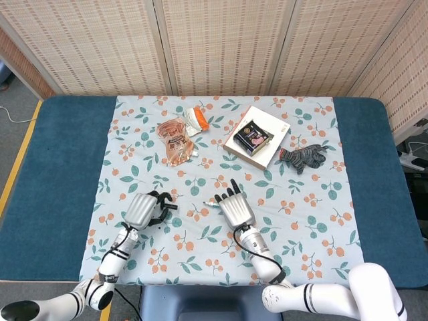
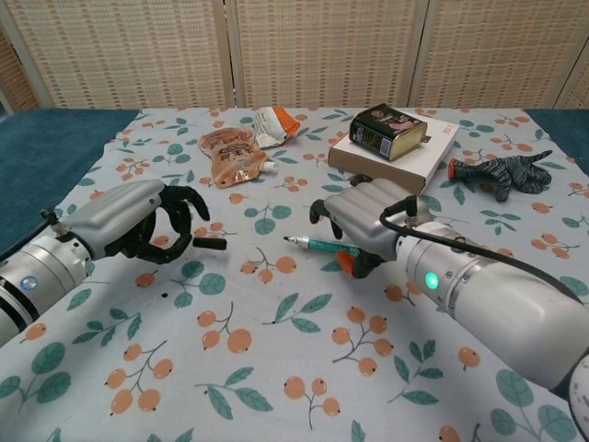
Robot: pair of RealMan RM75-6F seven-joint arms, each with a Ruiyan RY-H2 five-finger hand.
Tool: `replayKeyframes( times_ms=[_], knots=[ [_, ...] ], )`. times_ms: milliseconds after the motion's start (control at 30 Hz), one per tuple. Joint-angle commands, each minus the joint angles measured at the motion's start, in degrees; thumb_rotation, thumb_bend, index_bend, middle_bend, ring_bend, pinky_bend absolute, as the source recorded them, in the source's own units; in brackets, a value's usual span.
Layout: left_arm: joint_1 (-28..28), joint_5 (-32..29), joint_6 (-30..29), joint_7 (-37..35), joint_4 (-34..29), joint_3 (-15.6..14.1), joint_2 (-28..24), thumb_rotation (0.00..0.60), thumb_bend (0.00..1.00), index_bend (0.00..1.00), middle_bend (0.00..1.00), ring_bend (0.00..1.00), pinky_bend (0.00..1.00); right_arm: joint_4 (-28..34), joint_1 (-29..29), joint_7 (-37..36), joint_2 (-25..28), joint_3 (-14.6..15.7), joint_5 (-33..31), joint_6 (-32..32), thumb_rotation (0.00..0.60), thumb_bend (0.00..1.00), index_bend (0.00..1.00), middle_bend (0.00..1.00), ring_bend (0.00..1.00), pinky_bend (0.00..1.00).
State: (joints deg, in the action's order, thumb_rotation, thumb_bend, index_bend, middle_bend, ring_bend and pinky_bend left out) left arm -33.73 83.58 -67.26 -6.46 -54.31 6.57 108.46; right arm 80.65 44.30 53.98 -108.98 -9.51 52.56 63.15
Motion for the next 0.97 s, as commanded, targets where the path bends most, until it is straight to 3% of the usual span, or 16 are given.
replayKeyframes(
  times_ms=[33, 200, 300, 400, 500, 533, 633, 700, 867, 900, 967],
  knots=[
    [0.0, -0.8, 0.9, 0.6, -1.2, 0.3, -0.9, 0.6, 0.46, 0.14, 0.33, 0.27, 0.59, 1.8, 0.2, 1.8, 0.9, 0.5, -1.7, -0.3, 0.6, 0.34, 0.0, 0.14, 0.07, 0.0],
    [0.6, -1.1, 0.5, 0.6, -4.2, 0.5, -3.1, 0.6, 0.45, 0.12, 0.28, 0.24, 0.57, 7.4, -0.5, 1.8, 4.1, 0.8, -1.5, 1.1, 0.6, 0.29, 0.0, 0.07, 0.02, 0.0],
    [1.9, -0.2, -1.7, -0.1, -8.8, 0.0, -6.7, 0.6, 0.44, 0.11, 0.23, 0.2, 0.53, 15.0, -2.9, 0.1, 10.0, 2.4, 1.9, 4.5, 0.6, 0.27, 0.0, 0.03, 0.0, 0.0],
    [4.6, 1.9, -4.9, -1.6, -15.3, -2.2, -13.2, 0.6, 0.42, 0.06, 0.13, 0.09, 0.43, 24.6, -8.2, -3.3, 19.6, 6.6, 7.9, 10.8, 0.6, 0.24, 0.0, 0.0, 0.0, 0.0],
    [9.2, 3.9, -8.2, -3.3, -22.5, -6.7, -22.2, 0.6, 0.41, 0.01, 0.01, 0.0, 0.25, 29.7, -15.9, -8.9, 30.3, 14.0, 17.9, 19.6, 0.6, 0.21, 0.0, 0.0, 0.0, 0.0],
    [11.4, 4.8, -10.4, -3.9, -24.3, -8.5, -25.2, 0.6, 0.41, 0.0, 0.0, 0.0, 0.22, 29.3, -19.4, -12.1, 33.8, 17.4, 22.3, 23.5, 0.6, 0.21, 0.0, 0.0, 0.0, 0.0],
    [16.7, 5.6, -15.7, -3.0, -25.8, -11.8, -30.5, 0.6, 0.41, 0.0, 0.0, 0.0, 0.1, 24.1, -28.1, -19.2, 39.6, 23.5, 29.7, 33.6, 0.6, 0.21, 0.0, 0.0, 0.0, 0.0],
    [19.6, 5.5, -18.9, 0.9, -25.0, -12.6, -32.3, 0.6, 0.4, 0.0, 0.0, 0.0, 0.04, 19.2, -33.4, -24.2, 40.9, 24.8, 31.7, 39.7, 0.6, 0.21, 0.0, 0.0, 0.0, 0.0],
    [21.2, 4.8, -19.6, 5.0, -25.2, -12.8, -33.5, 0.6, 0.4, 0.0, 0.0, 0.0, 0.02, 15.4, -37.2, -31.0, 41.6, 24.8, 32.6, 43.2, 0.6, 0.21, 0.0, 0.0, 0.0, 0.0],
    [21.5, 5.5, -19.7, 6.1, -26.0, -13.3, -34.8, 0.6, 0.4, 0.0, 0.0, 0.0, 0.02, 14.6, -38.9, -35.8, 42.7, 25.0, 32.0, 43.4, 0.6, 0.2, 0.0, 0.0, 0.0, 0.0],
    [21.5, 7.2, -20.0, 6.9, -27.3, -13.9, -36.2, 0.6, 0.4, 0.0, 0.0, 0.0, 0.02, 15.9, -39.5, -38.8, 45.2, 25.2, 33.9, 43.7, 0.6, 0.2, 0.0, 0.0, 0.0, 0.0]
  ],
)
